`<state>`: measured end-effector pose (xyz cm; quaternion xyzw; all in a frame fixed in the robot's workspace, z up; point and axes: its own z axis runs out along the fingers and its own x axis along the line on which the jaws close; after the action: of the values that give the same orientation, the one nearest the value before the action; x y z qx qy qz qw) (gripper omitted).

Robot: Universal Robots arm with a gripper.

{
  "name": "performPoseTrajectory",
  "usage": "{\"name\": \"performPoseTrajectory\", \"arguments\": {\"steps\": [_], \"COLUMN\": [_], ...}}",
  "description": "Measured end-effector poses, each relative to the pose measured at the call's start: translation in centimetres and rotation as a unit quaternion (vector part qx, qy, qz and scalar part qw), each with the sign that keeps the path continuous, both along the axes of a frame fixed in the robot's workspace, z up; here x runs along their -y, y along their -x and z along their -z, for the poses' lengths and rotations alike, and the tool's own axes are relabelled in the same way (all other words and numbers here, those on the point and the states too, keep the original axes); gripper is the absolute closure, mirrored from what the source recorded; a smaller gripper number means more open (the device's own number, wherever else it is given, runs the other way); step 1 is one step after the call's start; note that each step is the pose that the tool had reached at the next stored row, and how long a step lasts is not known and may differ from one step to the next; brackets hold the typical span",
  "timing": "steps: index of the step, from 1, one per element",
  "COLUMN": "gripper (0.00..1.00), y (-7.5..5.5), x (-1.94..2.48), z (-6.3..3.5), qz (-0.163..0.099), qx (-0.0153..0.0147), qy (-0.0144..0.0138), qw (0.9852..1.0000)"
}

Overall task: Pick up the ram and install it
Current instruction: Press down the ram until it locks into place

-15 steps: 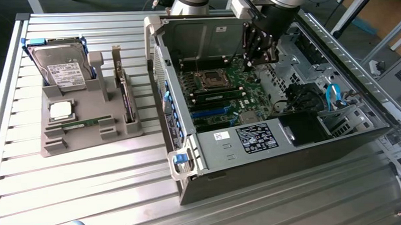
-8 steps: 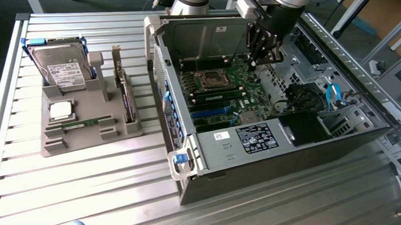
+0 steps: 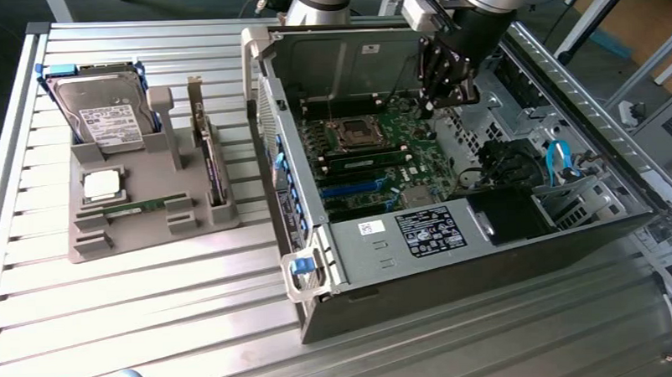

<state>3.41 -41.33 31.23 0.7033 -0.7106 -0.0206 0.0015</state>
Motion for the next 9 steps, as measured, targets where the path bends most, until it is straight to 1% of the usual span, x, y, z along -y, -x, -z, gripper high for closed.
{"name": "performPoseTrajectory", "arguments": {"steps": [2, 9], "gripper": [0.89, 0.89], "y": [0.00, 0.00], "x": [0.00, 0.00], "z": [0.02, 0.60], "qz": [0.000, 0.000], "qx": [0.0000, 0.0000], "qy": [0.0000, -0.0001], "qw": [1.0000, 1.0000]}}
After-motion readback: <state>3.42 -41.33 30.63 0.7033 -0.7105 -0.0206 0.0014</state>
